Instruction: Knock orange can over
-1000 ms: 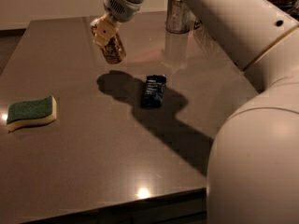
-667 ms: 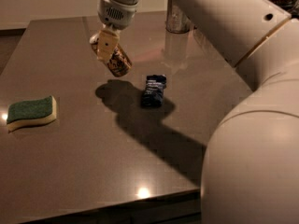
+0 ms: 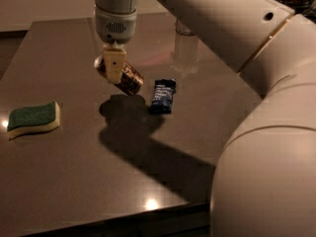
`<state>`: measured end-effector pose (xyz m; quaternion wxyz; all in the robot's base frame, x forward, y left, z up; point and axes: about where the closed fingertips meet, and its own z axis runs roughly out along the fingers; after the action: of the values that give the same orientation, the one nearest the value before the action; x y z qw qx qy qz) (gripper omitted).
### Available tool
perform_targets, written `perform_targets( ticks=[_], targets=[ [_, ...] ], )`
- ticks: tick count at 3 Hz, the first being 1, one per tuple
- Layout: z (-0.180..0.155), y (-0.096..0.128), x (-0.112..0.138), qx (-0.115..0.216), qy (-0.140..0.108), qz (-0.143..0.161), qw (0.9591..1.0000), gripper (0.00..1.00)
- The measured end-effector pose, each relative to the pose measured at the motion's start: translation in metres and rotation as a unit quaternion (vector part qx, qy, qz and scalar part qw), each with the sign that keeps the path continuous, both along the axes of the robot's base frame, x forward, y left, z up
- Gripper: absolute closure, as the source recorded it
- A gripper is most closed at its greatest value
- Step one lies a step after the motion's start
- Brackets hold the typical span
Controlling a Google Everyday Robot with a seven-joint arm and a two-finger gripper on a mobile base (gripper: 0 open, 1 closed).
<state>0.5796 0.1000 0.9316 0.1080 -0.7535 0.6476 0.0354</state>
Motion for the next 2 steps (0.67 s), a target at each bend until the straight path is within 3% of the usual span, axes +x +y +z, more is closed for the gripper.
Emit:
perform_targets(
  ticks=[2],
  targets=[
    [-0.020, 0.008, -0.017, -0.046, 0.008, 0.059, 0.9972, 0.36]
  ],
)
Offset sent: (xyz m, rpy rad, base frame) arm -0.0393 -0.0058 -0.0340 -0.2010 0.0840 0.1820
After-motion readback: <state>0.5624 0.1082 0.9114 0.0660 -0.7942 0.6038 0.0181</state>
